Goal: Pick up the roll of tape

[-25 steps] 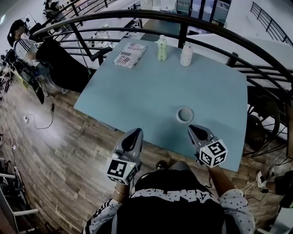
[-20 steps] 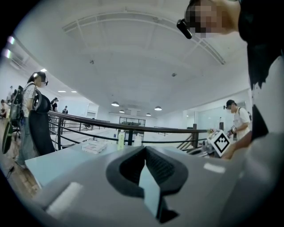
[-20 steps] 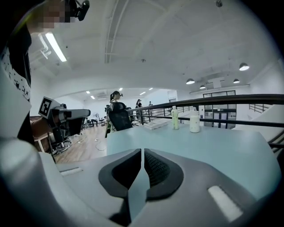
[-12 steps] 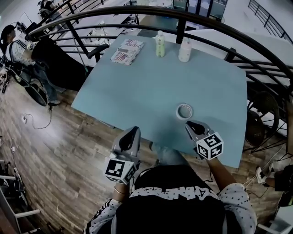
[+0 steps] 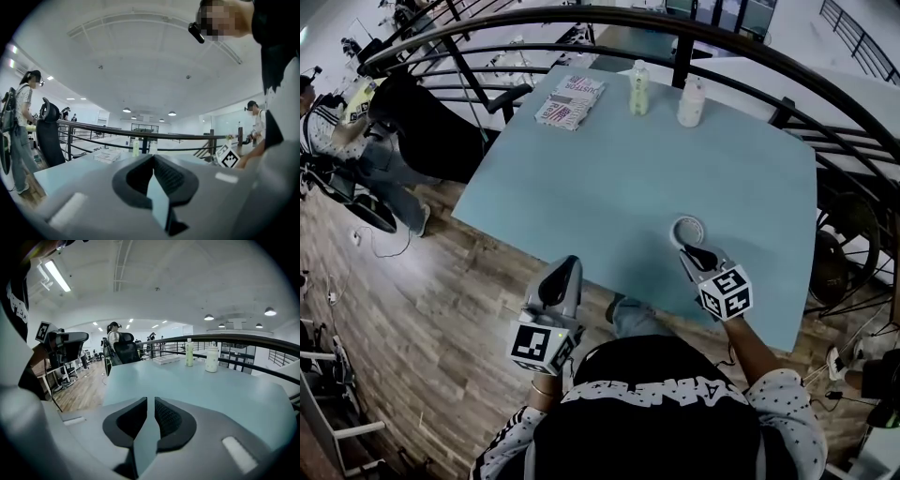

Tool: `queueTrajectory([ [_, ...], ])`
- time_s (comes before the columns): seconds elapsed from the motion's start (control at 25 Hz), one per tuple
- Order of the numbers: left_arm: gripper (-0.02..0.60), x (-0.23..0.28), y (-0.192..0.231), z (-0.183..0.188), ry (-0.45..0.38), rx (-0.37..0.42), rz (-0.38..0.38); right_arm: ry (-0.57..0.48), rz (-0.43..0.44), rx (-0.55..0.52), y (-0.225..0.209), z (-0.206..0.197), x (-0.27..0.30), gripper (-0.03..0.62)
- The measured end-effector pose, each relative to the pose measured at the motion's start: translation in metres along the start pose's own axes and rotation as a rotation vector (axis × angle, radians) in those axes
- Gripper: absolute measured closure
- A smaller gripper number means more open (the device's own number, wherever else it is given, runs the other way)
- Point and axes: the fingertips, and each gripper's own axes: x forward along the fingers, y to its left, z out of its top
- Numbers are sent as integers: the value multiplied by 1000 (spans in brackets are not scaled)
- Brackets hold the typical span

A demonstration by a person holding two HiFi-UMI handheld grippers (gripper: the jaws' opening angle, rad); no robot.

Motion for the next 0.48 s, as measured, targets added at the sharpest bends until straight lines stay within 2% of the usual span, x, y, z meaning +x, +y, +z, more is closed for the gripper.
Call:
queueTrajectory([
  [0.48,581,7,22,-5,12,-10,26,128,-12,-73,-14,-23,31,526],
])
